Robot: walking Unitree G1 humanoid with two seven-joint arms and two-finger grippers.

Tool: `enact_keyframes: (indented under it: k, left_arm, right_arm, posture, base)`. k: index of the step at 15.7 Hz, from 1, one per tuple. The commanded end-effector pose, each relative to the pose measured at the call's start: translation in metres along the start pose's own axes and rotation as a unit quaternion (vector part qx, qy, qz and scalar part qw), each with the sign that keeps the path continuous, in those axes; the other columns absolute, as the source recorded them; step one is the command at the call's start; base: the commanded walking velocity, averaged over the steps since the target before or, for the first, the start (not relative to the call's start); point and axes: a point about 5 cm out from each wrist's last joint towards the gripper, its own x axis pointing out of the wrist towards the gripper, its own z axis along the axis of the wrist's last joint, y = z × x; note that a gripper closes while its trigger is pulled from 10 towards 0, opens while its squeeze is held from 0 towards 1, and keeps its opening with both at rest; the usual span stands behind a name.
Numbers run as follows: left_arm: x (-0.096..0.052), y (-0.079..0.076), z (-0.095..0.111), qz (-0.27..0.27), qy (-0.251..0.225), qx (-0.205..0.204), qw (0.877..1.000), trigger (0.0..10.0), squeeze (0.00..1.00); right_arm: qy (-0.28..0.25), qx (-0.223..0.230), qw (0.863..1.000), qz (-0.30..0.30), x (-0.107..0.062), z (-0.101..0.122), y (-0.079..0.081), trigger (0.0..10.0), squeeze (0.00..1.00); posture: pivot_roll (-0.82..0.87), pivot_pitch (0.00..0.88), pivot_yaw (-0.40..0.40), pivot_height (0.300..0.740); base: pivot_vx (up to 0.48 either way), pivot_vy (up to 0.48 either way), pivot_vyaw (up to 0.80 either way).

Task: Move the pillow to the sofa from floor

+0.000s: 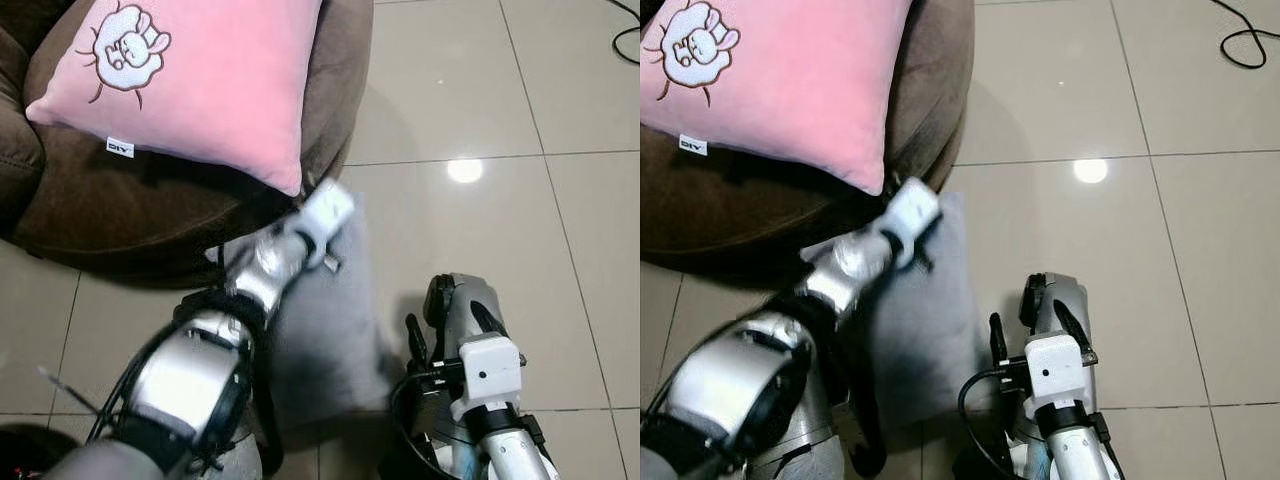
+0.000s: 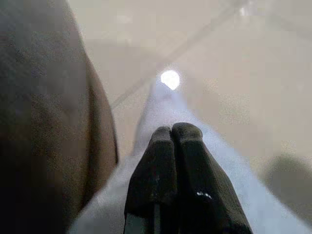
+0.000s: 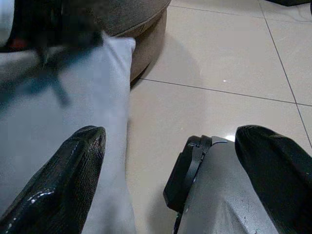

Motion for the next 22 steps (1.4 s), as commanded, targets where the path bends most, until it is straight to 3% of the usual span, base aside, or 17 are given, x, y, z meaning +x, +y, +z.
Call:
enact_keyframes:
  k: [1, 2, 4, 7, 9, 13, 15, 22]
  left_arm:
    - [0.003, 0.006, 0.020, 0.003, -0.040, -0.019, 0.999, 0.0, 0.00]
    - [0.004, 0.009, 0.027, 0.004, -0.053, -0.025, 0.998, 0.0, 0.00]
    - [0.007, 0.017, 0.061, -0.002, -0.120, -0.051, 0.991, 0.0, 0.00]
    - [0.006, 0.024, 0.084, -0.008, -0.162, -0.076, 0.984, 0.0, 0.00]
    - [0.005, 0.027, 0.092, -0.006, -0.177, -0.069, 0.982, 0.0, 0.00]
    - [0.003, 0.020, 0.071, -0.013, -0.144, -0.055, 0.988, 0.0, 0.00]
    - [0.001, 0.016, 0.057, -0.009, -0.127, -0.064, 0.990, 0.0, 0.00]
    - [-0.002, 0.012, 0.053, -0.007, -0.129, -0.061, 0.990, 0.0, 0.00]
  right_arm:
    - [0.038, 0.002, 0.999, 0.005, -0.008, -0.012, 0.002, 10.0, 0.00]
    - [0.038, 0.001, 0.999, 0.005, -0.007, -0.012, 0.001, 10.0, 0.00]
    - [0.036, 0.001, 0.999, 0.006, -0.005, -0.011, 0.001, 10.0, 0.00]
    - [0.034, 0.000, 0.999, 0.008, -0.002, -0.010, 0.000, 10.0, 0.00]
    - [0.040, -0.001, 0.999, 0.003, 0.001, -0.011, -0.002, 10.0, 0.00]
    - [0.052, 0.003, 0.999, 0.004, 0.010, -0.015, -0.003, 10.0, 0.00]
    - [0.054, 0.004, 0.998, 0.008, 0.016, -0.016, -0.002, 10.0, 0.00]
    - [0.047, -0.007, 0.998, 0.031, 0.029, -0.016, -0.004, 10.0, 0.00]
  posture:
    - [-0.15, 0.366, 0.093, 0.429]
    - [-0.15, 0.364, 0.092, 0.429]
    - [-0.14, 0.362, 0.088, 0.429]
    - [-0.14, 0.355, 0.083, 0.429]
    - [-0.14, 0.351, 0.079, 0.429]
    - [-0.12, 0.333, 0.067, 0.434]
    - [-0.11, 0.322, 0.050, 0.459]
    - [-0.08, 0.304, 0.012, 0.539]
  base:
    - [0.000, 0.000, 0.00]
    - [0.000, 0.000, 0.00]
    - [0.000, 0.000, 0.00]
    - [0.000, 0.000, 0.00]
    - [0.000, 0.000, 0.00]
    - [0.000, 0.000, 0.00]
    - [0.000, 0.000, 0.00]
    - [0.000, 0.000, 0.00]
